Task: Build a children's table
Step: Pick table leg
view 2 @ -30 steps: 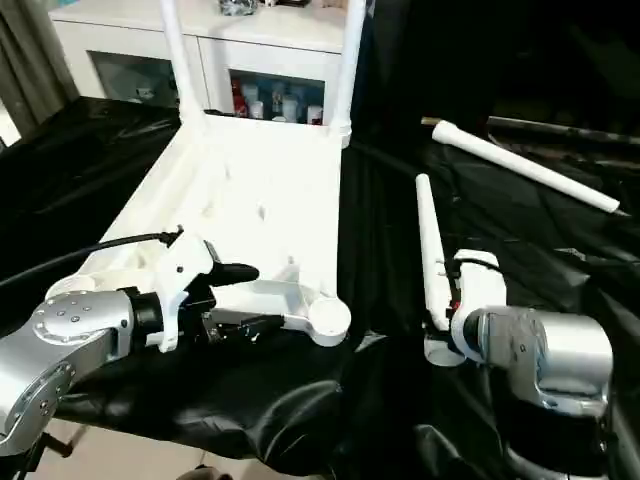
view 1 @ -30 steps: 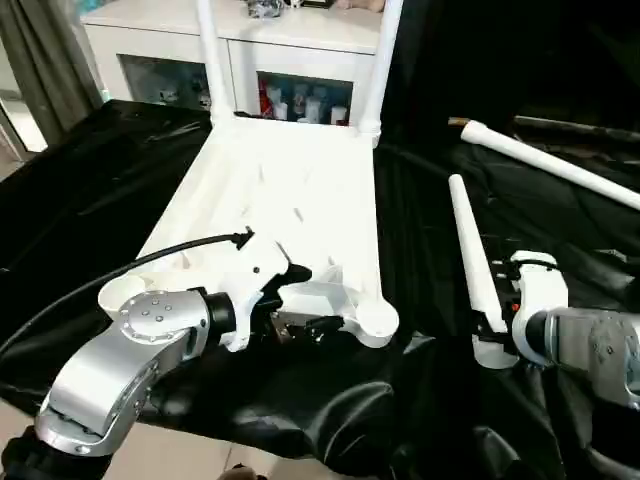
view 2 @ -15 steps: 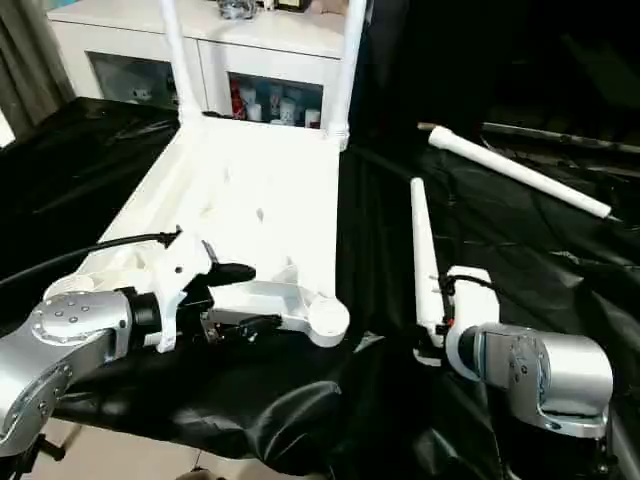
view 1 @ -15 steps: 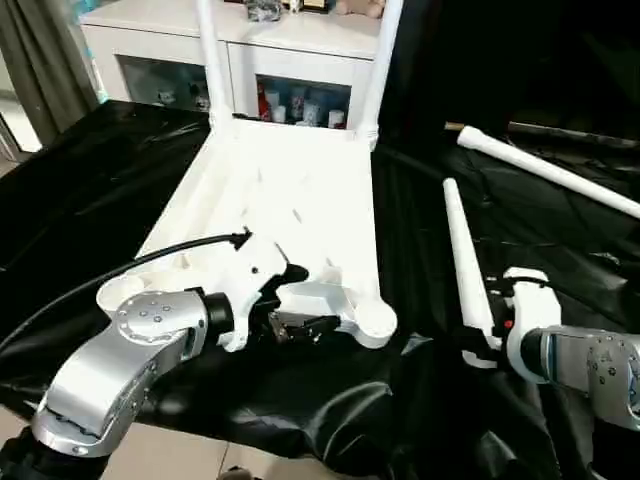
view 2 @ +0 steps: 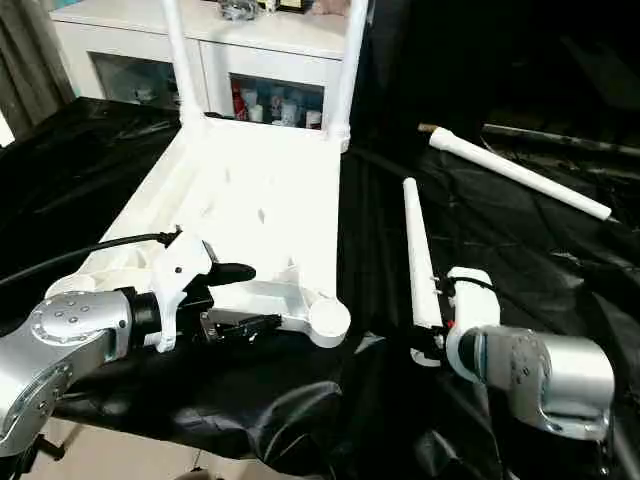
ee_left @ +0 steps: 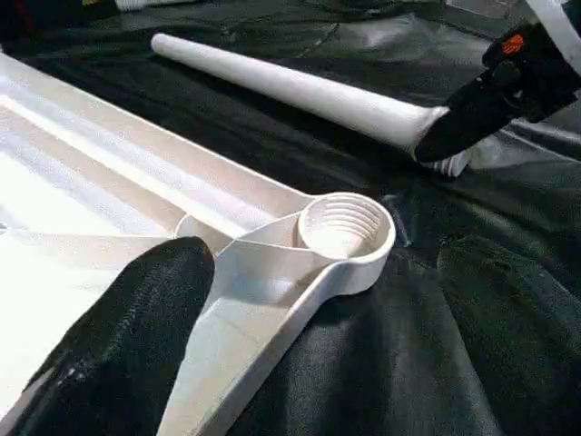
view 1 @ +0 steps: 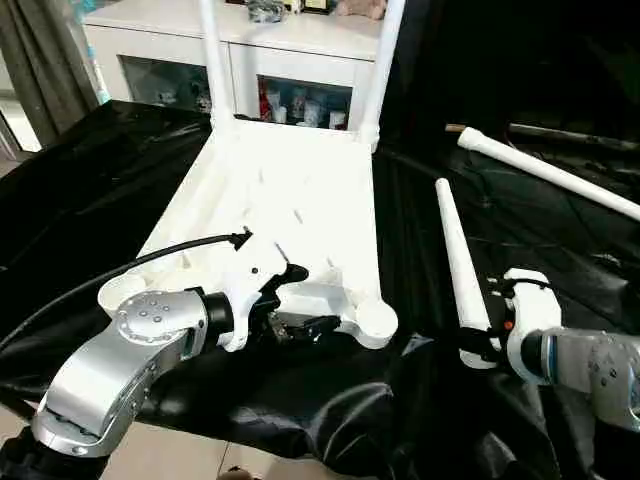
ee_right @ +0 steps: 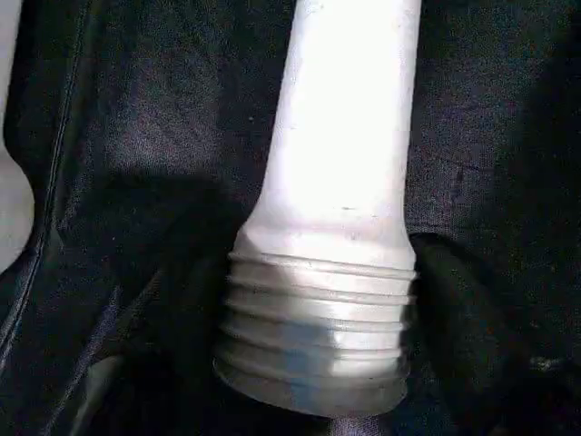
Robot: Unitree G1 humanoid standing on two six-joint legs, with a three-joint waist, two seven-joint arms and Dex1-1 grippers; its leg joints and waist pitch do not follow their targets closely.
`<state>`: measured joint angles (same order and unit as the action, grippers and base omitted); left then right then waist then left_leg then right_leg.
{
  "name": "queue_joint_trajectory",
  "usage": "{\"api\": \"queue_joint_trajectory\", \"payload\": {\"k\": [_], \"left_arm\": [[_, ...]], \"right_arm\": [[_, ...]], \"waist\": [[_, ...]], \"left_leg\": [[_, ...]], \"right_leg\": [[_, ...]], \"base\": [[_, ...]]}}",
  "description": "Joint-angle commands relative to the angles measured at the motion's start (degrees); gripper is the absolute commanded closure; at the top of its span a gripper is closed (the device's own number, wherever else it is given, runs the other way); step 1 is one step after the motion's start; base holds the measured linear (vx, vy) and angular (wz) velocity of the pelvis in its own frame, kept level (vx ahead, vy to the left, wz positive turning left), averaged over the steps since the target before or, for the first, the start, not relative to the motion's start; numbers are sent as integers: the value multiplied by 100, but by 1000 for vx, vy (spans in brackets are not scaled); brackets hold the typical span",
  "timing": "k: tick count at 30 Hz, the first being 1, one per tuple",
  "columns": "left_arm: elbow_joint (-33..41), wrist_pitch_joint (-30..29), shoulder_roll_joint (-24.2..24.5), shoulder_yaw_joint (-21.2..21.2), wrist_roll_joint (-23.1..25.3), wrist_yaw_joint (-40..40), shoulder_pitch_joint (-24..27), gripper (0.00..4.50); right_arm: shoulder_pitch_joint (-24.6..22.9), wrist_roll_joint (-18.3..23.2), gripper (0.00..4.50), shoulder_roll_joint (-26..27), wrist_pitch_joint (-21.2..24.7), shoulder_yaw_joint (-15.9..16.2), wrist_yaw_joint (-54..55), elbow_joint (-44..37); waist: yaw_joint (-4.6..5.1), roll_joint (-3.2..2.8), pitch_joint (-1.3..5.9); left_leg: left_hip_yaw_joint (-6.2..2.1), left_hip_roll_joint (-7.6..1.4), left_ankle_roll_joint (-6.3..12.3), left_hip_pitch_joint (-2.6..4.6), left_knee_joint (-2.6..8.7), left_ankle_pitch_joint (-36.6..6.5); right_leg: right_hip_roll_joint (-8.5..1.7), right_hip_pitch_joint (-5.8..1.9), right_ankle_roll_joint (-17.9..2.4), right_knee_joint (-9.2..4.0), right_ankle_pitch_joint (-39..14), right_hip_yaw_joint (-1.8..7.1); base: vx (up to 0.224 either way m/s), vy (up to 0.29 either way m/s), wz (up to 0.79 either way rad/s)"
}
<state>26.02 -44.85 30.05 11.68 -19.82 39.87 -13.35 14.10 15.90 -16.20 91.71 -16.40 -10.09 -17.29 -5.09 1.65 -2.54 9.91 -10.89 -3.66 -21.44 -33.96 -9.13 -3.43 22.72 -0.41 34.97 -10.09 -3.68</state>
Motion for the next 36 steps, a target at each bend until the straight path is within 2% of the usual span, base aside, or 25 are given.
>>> {"api": "queue_joint_trajectory", "payload": {"k": [1,6,8,9,10,11,12,13,14,15,16,18,20,21,22,23,24,27,29,31,32,33,34,35,36], "left_arm": [[0,33,-4,42,33,-31,11,0],[-96,124,-121,0,94,-164,-32,0],[-354,404,-449,-174,282,-622,-155,0],[-554,591,-688,-312,431,-1005,-248,0],[-831,821,-1043,-532,619,-1604,-374,0],[-974,948,-1258,-693,660,-1937,-415,0],[-1003,974,-1302,-726,667,-2004,-423,0],[-1165,1026,-1542,-925,710,-2418,-418,0],[-1205,1049,-1593,-966,730,-2519,-407,0],[-1268,1118,-1656,-1012,783,-2655,-369,0],[-1316,1200,-1667,-1001,871,-2748,-322,0],[-1411,1428,-1764,-972,1060,-2978,-215,0],[-1436,1498,-1846,-991,1098,-3047,-189,0],[-1469,1660,-1962,-978,1220,-3165,-134,0],[-1469,1660,-1962,-978,1220,-3165,-134,0],[-1455,1774,-2029,-946,1307,-3260,-67,0],[-1440,1824,-2048,-938,1333,-3303,-39,0],[-1428,1895,-2073,-927,1361,-3413,15,0],[-1425,1889,-2056,-898,1420,-3455,41,0],[-1422,1904,-2062,-882,1473,-3450,60,0],[-1410,1900,-2062,-871,1489,-3421,65,0],[-1387,1867,-2031,-840,1459,-3313,65,0],[-1387,1867,-2031,-840,1459,-3313,65,0],[-1395,1886,-2020,-827,1448,-3231,69,0],[-1410,1861,-2023,-824,1445,-3231,60,0]], "right_arm": [[-34,-41,167,47,79,-130,126,108],[152,-167,168,142,59,-287,201,-3],[227,-207,169,199,-516,-359,257,-148],[227,-220,169,195,-974,-349,274,-215],[196,-285,169,164,-1618,-287,329,-293],[123,-317,170,95,-2125,-166,218,-374],[107,-323,170,80,-2234,-139,190,-392],[19,-440,172,-18,-2824,49,130,-511],[0,-475,172,-39,-2974,97,124,-541],[-22,-534,175,-52,-3204,166,108,-599],[-24,-584,175,-45,-3358,211,110,-642],[-76,-722,184,55,-3851,278,153,-704],[-111,-745,196,92,-3998,295,168,-691],[-192,-816,208,172,-4364,350,261,-602],[-192,-816,208,172,-4364,350,261,-602],[-272,-980,208,237,-4772,425,475,-461],[-304,-1055,208,265,-4951,446,585,-364],[-383,-1169,208,337,-5280,454,754,-144],[-432,-1221,208,340,-5288,470,769,-83],[-478,-1274,208,345,-5308,486,776,-57],[-503,-1234,208,367,-5255,474,735,-75],[-495,-1081,208,436,-4807,392,695,-147],[-495,-1081,192,436,-4807,392,695,-147],[-464,-838,192,504,-4537,312,607,-156],[-438,-844,182,451,-4576,348,579,-115]], "waist": [[29,-43,214],[60,-42,210],[69,-52,199],[76,-47,199],[87,-54,186],[94,-81,209],[89,-88,211],[110,-128,228],[156,-153,196],[201,-184,192],[226,-190,191],[288,-155,189],[307,-133,193],[319,-100,184],[309,-116,181],[318,-80,167],[316,-92,158],[324,-103,145],[326,-109,133],[327,-118,120],[323,-128,113],[317,-169,115],[331,-150,108],[320,-191,118],[321,-185,114]], "left_leg": [[-130,-104,-476,197,411,-2286],[-157,-90,-486,195,412,-2439],[-156,-85,-472,190,405,-2509],[-157,-77,-468,207,390,-2526],[-163,-79,-458,210,386,-2612],[-184,-73,-422,190,391,-2558],[-184,-83,-394,174,399,-2562],[-227,-92,-348,104,452,-2458],[-241,-136,-308,123,482,-2620],[-271,-143,-269,144,500,-2793],[-280,-139,-247,170,498,-2845],[-294,-130,-215,135,506,-2806],[-277,-124,-188,165,489,-2783],[-256,-124,-131,169,481,-2703],[-253,-128,-126,179,477,-2691],[-246,-129,-100,182,481,-2678],[-243,-134,-112,190,487,-2692],[-245,-135,-107,192,497,-2754],[-245,-135,-106,209,502,-2827],[-254,-138,-117,198,520,-2869],[-250,-135,-115,200,521,-2882],[-261,-129,-118,205,520,-2886],[-259,-128,-115,198,526,-2909],[-271,-129,-122,202,525,-2916],[-264,-131,-114,211,520,-2922]], "right_leg": [[-391,-31,202,-705,-3535,201],[-388,-42,266,-747,-3734,165],[-396,-31,309,-793,-3850,143],[-393,-27,337,-813,-3909,124],[-393,-36,396,-850,-4008,90],[-412,-103,431,-867,-3980,44],[-422,-129,440,-887,-3941,27],[-422,-230,433,-844,-3699,-2],[-417,-230,369,-888,-3522,-39],[-408,-247,309,-897,-3380,-74],[-413,-237,270,-910,-3343,-82],[-439,-255,155,-890,-3233,-75],[-445,-224,91,-893,-3216,-58],[-456,-202,8,-899,-3206,-38],[-466,-190,-3,-897,-3208,-35],[-459,-177,-15,-903,-3206,-33],[-455,-172,-19,-896,-3212,-28],[-439,-162,-44,-870,-3106,-15],[-433,-151,-43,-877,-3092,-10],[-424,-161,-26,-866,-3056,-2],[-429,-153,-23,-874,-3066,9],[-431,-159,-39,-862,-3060,11],[-421,-160,-44,-873,-3068,8],[-429,-174,-57,-860,-3039,7],[-429,-156,-74,-866,-3015,12]], "base": [[0,0,0],[0,0,0],[0,0,0],[0,0,0],[0,0,0],[0,0,0],[0,0,0],[-19,33,-18],[0,0,0],[0,0,0],[0,0,0],[0,0,0],[0,0,0],[0,0,0],[0,0,0],[0,0,0],[0,0,0],[0,0,0],[0,0,0],[0,0,0],[0,0,0],[0,0,0],[0,0,0],[0,0,0],[0,0,0]]}}
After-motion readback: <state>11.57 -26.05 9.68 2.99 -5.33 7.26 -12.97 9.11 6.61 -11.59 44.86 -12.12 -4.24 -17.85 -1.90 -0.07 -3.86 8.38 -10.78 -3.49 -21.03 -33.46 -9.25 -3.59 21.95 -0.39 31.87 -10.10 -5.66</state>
